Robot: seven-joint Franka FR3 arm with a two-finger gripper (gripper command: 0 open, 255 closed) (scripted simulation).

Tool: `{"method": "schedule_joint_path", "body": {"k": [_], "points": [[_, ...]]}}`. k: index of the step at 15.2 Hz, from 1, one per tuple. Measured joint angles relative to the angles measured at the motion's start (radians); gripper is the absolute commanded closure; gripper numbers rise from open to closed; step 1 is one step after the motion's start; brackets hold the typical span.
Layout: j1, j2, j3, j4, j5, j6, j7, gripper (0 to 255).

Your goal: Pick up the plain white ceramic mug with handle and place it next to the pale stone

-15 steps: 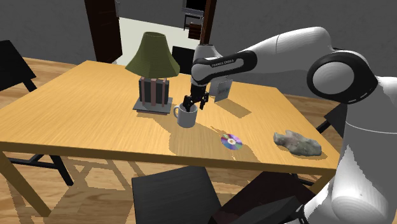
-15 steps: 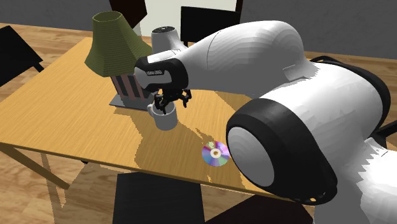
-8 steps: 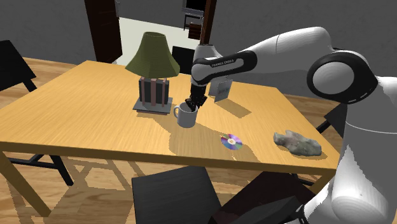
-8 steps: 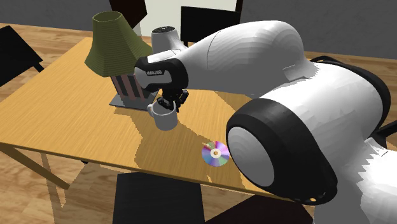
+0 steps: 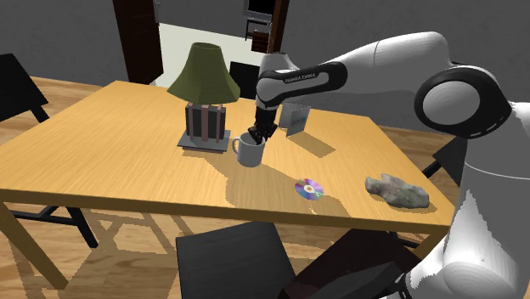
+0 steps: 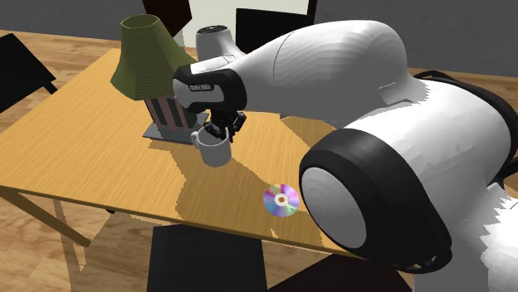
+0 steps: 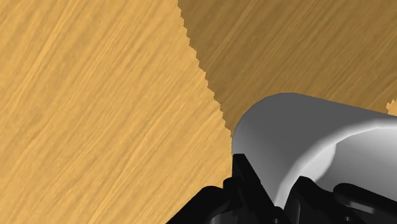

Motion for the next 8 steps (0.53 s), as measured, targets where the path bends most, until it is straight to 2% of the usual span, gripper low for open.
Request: {"method": "schedule_joint_path", "body": {"k": [8], "points": [[0.001,-0.031,0.002,0.064,0.003,-0.095,0.001,255]]}}
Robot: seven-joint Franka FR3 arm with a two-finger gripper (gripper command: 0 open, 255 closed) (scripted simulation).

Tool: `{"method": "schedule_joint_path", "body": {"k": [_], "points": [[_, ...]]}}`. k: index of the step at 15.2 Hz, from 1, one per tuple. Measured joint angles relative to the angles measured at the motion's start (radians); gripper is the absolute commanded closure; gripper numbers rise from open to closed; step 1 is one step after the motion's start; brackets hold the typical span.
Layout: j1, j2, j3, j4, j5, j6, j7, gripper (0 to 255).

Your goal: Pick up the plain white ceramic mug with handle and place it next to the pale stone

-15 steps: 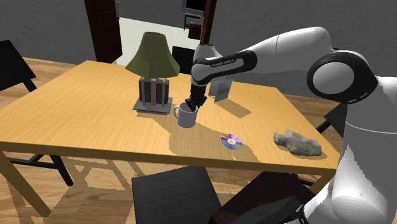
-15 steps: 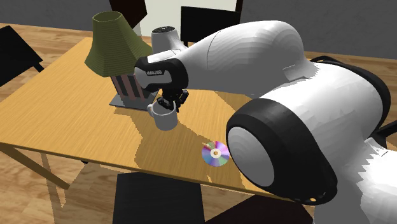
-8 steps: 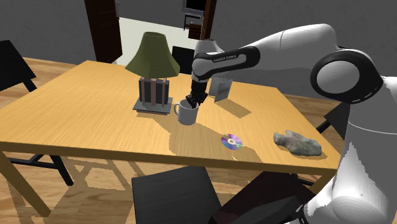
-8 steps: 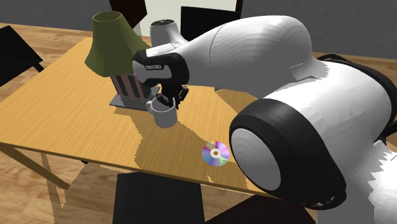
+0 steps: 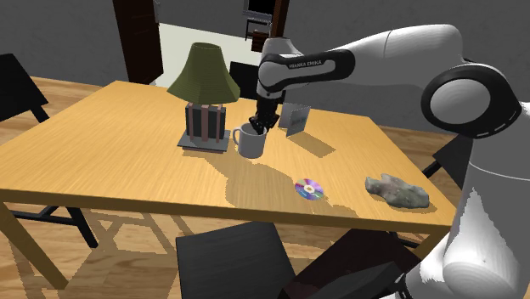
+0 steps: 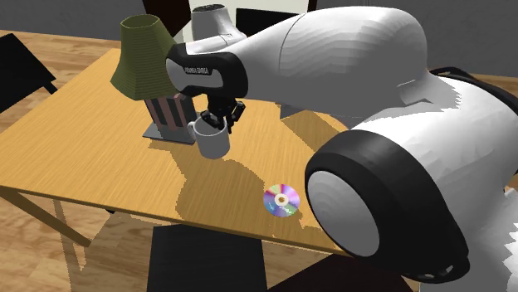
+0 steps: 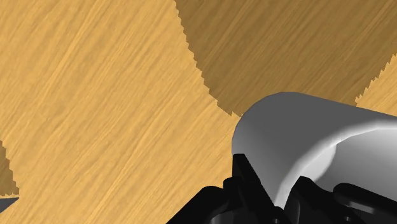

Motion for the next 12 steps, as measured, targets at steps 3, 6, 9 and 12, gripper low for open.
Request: {"method": "schedule_joint_path", "body": {"k": [3,6,9,12], "points": [[0.001,-0.003,0.001,0.035,0.0,-0.038,0.0,255],[0.001,-0.013,0.001,0.061,0.001,-0.074,0.0,255],[0.001,-0.019,0.001,0.093,0.002,-0.112,0.0,255],[0.0,-0.024,0.001,0.129,0.003,-0.152,-0.003,255]]}}
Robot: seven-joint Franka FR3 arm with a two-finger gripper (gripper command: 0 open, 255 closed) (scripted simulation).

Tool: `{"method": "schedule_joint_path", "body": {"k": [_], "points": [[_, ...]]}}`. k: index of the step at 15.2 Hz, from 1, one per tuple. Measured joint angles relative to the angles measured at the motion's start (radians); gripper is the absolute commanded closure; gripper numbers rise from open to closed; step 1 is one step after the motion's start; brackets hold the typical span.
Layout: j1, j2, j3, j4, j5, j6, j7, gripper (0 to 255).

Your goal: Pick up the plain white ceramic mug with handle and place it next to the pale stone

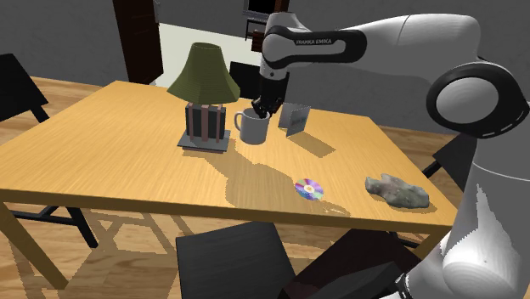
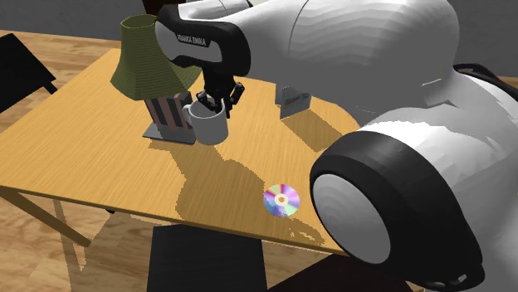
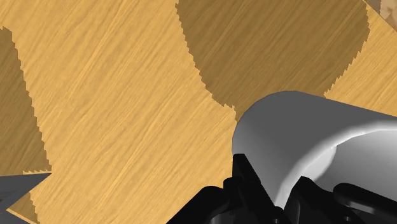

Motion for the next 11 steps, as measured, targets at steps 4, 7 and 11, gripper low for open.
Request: {"method": "schedule_joint_path", "body": {"k": [4,7,11], "points": [[0.0,-0.002,0.0,0.051,0.0,-0.053,-0.001,255],[0.003,-0.001,0.001,0.092,0.0,-0.093,0.002,255],[-0.021,-0.079,-0.007,-0.005,0.008,-0.075,-0.029,255]]}}
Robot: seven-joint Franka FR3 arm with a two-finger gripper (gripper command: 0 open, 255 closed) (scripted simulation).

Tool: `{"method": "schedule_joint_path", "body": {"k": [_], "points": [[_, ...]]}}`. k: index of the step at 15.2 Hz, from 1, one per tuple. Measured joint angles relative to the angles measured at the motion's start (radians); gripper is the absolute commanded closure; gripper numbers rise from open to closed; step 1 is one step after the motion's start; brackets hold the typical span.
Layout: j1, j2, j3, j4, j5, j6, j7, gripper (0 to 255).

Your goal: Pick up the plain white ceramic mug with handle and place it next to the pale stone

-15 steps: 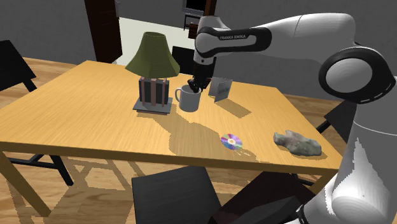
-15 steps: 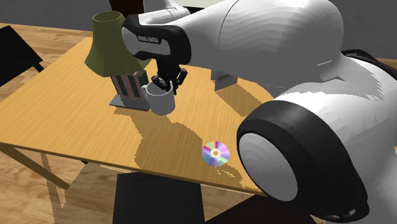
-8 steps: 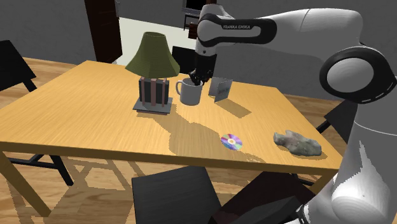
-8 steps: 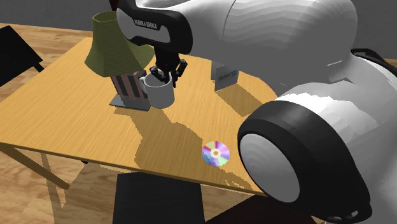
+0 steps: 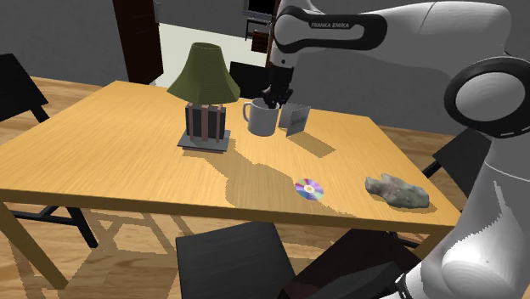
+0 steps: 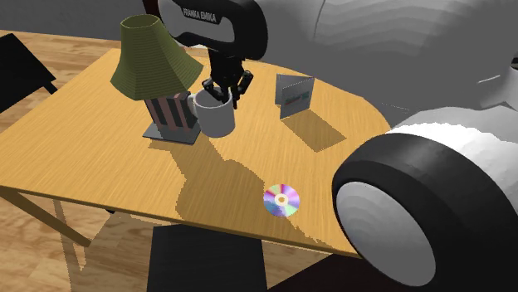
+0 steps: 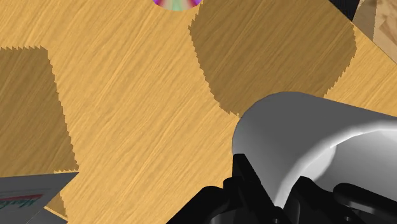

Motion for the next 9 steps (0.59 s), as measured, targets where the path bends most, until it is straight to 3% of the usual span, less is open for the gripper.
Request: {"method": "schedule_joint_path", "body": {"k": [9], "points": [[-0.077,-0.296,-0.053,-0.369,0.019,0.073,-0.13,255]]}}
